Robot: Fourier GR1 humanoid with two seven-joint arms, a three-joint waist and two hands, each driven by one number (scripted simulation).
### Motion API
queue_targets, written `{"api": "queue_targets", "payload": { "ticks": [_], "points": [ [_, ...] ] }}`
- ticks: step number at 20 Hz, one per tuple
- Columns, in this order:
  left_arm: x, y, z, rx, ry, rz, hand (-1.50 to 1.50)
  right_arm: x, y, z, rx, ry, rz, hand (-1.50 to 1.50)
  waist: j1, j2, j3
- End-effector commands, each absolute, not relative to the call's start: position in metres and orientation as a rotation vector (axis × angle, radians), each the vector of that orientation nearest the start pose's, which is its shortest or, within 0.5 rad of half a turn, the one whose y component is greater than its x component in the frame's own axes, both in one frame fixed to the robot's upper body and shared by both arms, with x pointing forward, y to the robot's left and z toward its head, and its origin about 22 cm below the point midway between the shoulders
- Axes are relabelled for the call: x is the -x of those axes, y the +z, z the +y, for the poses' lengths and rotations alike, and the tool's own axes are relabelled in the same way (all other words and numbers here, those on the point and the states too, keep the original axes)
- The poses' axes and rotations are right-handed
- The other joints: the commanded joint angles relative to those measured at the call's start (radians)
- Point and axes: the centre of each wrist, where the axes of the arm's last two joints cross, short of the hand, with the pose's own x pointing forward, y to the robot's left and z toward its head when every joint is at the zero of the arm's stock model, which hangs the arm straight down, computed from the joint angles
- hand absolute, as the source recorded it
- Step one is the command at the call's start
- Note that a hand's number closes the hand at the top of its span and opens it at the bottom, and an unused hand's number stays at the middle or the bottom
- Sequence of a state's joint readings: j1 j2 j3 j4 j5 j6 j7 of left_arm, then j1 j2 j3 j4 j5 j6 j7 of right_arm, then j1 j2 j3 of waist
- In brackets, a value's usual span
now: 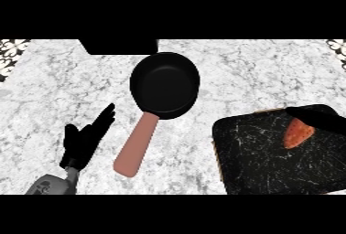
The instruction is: Pick the sweet potato from the tray and place it in the pot
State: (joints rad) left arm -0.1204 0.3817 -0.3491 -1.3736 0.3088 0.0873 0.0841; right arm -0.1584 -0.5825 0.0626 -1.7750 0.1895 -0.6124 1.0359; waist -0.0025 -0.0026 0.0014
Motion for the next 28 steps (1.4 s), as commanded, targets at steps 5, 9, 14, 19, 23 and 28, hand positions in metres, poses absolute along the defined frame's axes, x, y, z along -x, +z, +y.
{"api": "queue_targets", "payload": {
  "ticks": [5, 9, 14, 19, 23, 28],
  "points": [
    [-0.252, -0.027, 0.24, 0.055, -0.279, -1.278, 0.0, -0.243, 0.075, -0.307, 0.713, -0.177, -0.898, -1.5, -0.002, 0.002, -0.001],
    [-0.259, -0.031, 0.25, 0.056, -0.29, -1.268, 0.0, -0.237, 0.088, -0.327, 0.781, -0.22, -0.962, -1.5, -0.004, 0.002, -0.002],
    [-0.257, -0.033, 0.238, 0.045, -0.277, -1.275, 0.0, -0.219, 0.057, -0.319, 0.774, -0.259, -0.984, -1.5, -0.002, 0.002, -0.001],
    [-0.252, -0.029, 0.251, 0.052, -0.298, -1.281, 0.0, -0.223, 0.054, -0.329, 0.641, -0.323, -1.099, -1.5, 0.002, 0.002, -0.001],
    [-0.251, -0.018, 0.24, 0.05, -0.259, -1.277, 0.0, -0.202, 0.027, -0.311, 0.608, -0.392, -1.198, -1.5, 0.0, 0.001, 0.0],
    [-0.258, -0.021, 0.241, 0.066, -0.29, -1.271, 0.0, -0.205, 0.024, -0.321, 0.521, -0.468, -1.198, -1.5, 0.0, 0.002, -0.001]
  ]
}}
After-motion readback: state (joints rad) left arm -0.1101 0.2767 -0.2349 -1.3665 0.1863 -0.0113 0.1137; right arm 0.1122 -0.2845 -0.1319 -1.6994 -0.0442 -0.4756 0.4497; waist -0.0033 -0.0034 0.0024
